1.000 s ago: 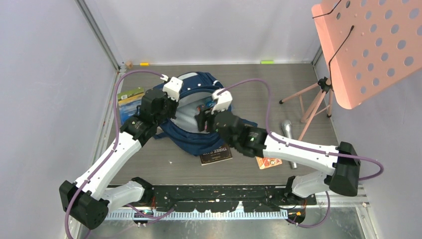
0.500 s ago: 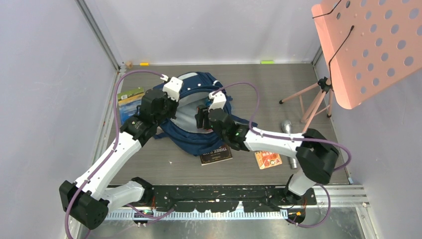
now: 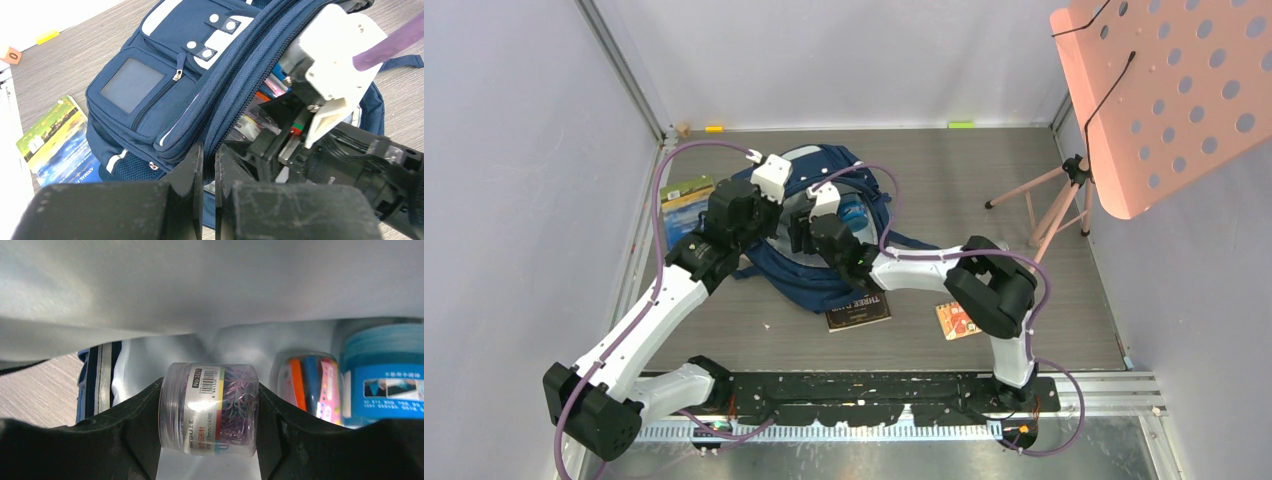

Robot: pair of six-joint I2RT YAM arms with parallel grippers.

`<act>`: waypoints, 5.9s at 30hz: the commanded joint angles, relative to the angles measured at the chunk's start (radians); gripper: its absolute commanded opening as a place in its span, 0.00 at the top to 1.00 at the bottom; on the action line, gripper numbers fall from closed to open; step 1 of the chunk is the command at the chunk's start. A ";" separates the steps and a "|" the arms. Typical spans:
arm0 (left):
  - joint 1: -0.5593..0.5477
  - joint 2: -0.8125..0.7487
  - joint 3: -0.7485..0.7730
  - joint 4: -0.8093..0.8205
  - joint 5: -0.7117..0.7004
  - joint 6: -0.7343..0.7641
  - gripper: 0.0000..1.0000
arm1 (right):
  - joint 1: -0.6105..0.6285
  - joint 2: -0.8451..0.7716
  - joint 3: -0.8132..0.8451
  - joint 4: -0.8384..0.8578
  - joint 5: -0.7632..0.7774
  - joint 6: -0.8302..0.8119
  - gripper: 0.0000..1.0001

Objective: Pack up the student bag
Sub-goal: Place the stationery in the student bag, then zip the student bag at the center of the board.

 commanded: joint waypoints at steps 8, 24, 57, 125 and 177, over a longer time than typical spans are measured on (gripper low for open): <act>-0.004 -0.013 0.022 0.064 0.012 -0.003 1.00 | 0.002 0.058 0.106 0.039 0.029 -0.077 0.13; -0.004 0.004 0.019 0.068 0.050 -0.012 1.00 | 0.086 -0.280 -0.102 -0.132 0.055 -0.080 0.12; -0.324 -0.021 -0.131 0.097 0.142 -0.211 0.08 | -0.093 -0.854 -0.218 -0.830 0.219 0.345 0.02; 0.095 0.214 -0.373 0.418 0.390 -0.195 0.54 | -0.434 -0.373 -0.141 -0.613 -0.327 0.295 1.00; -0.464 0.303 -0.250 0.543 0.118 -0.588 0.57 | -0.219 -0.513 -0.270 -0.565 0.043 0.400 0.63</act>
